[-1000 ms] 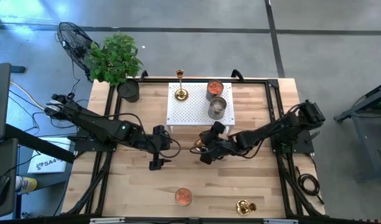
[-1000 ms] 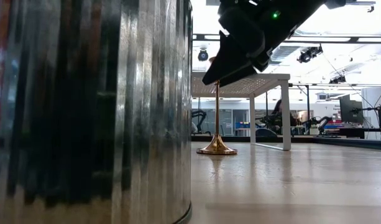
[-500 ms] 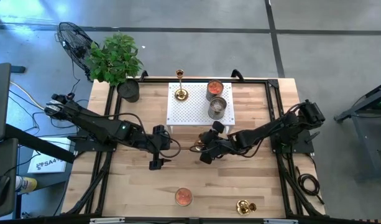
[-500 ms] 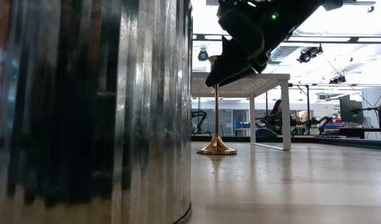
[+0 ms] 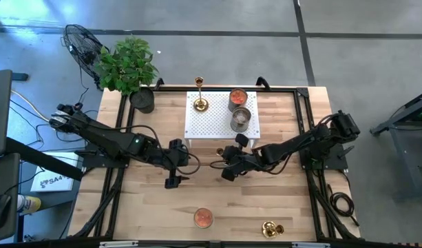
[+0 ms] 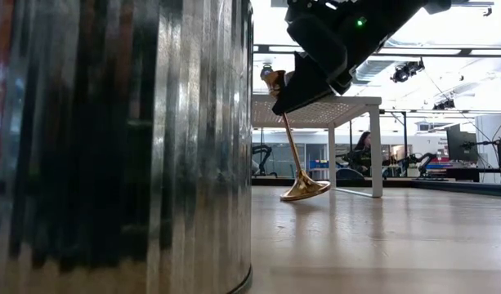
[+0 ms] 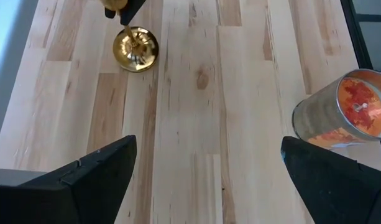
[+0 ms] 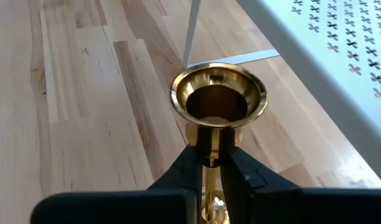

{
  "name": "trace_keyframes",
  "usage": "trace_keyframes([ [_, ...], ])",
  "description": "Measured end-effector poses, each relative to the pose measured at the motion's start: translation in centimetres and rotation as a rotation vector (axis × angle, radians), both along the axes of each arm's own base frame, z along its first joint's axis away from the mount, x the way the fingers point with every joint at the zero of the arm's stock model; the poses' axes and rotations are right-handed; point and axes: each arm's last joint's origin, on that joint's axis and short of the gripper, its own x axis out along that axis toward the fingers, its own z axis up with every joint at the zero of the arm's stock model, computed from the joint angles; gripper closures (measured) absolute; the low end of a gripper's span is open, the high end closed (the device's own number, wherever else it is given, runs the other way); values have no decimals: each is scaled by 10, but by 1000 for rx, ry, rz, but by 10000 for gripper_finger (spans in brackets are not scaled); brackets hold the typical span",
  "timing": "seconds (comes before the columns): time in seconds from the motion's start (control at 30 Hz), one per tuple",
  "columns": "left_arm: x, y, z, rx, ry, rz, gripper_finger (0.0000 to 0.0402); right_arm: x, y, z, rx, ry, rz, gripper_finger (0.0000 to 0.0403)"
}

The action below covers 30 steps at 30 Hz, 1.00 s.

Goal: Pick & Place candle stick holders
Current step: Put the top gold holder on the shelf

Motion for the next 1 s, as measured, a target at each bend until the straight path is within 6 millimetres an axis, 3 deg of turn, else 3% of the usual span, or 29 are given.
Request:
trace_keyframes([
  [0.53,3,-1,3,-10,-46,6,8,9,17,15,-24,-147,167,378],
  [1.0,12,-3,14,-16,-187,-4,8,12,23,49,-84,-354,350,378],
])
